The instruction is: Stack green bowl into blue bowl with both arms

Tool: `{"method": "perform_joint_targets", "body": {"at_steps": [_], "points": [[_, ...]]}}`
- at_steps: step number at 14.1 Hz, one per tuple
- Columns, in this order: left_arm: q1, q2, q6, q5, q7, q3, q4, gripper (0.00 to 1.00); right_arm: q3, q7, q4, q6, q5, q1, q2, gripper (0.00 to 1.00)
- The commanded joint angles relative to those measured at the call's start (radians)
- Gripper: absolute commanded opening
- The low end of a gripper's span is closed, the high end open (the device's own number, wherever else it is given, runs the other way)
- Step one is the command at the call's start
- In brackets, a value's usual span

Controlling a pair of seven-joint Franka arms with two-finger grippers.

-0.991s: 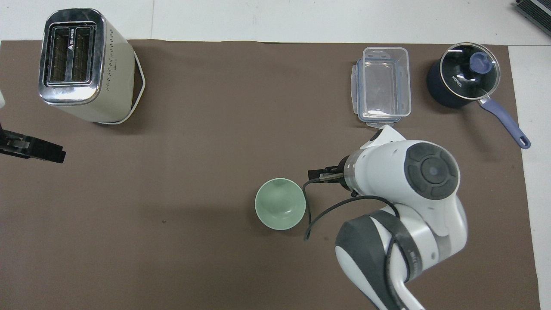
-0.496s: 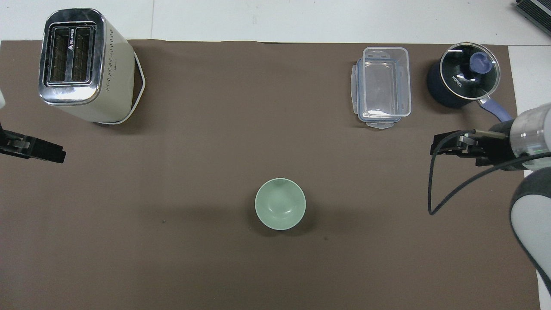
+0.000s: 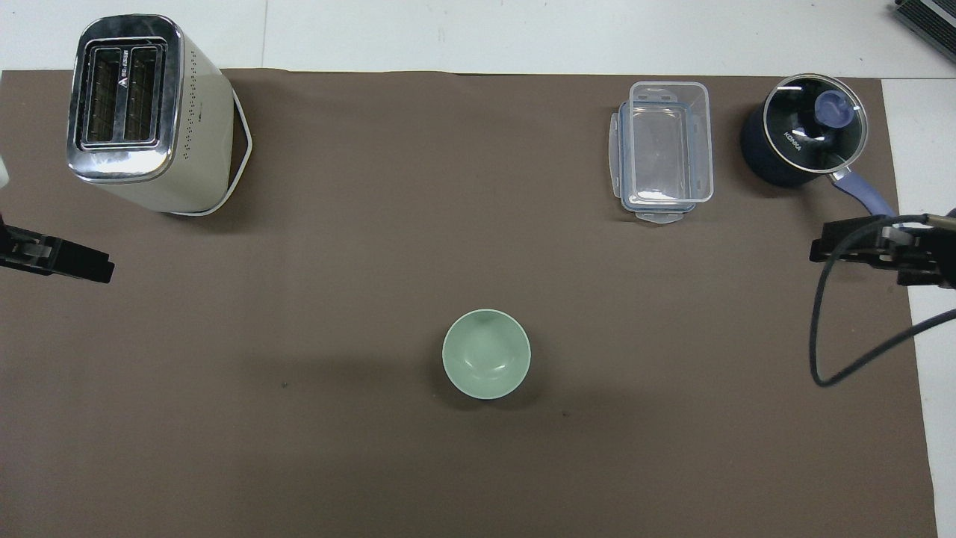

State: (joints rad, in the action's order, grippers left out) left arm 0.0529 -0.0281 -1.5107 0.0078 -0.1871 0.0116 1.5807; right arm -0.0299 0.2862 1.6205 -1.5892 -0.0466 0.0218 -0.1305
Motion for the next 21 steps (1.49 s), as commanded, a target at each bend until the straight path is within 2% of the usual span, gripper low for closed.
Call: {"method": "perform_joint_targets", "body": {"at_steps": [1, 5, 10, 15, 21], "points": [[-0.011, -0.021, -0.002, 0.003, -0.005, 0.008, 0.019, 1.00, 0.021, -0.013, -0.077, 0.070, 0.013, 0.049, 0.008, 1.00], [-0.008, -0.021, -0.002, 0.003, -0.003, 0.008, 0.021, 1.00, 0.093, -0.126, -0.074, 0.101, 0.027, 0.049, -0.001, 1.00], [-0.007, -0.021, -0.002, 0.003, -0.003, 0.008, 0.021, 1.00, 0.074, -0.136, 0.027, 0.051, 0.034, 0.027, 0.000, 1.00], [-0.005, -0.021, -0.002, 0.003, -0.003, 0.008, 0.021, 1.00, 0.071, -0.128, 0.035, 0.051, 0.034, 0.026, -0.005, 1.00], [-0.005, -0.021, -0.002, 0.003, -0.003, 0.008, 0.021, 1.00, 0.071, -0.177, -0.005, 0.048, 0.070, 0.029, 0.014, 1.00]]}}
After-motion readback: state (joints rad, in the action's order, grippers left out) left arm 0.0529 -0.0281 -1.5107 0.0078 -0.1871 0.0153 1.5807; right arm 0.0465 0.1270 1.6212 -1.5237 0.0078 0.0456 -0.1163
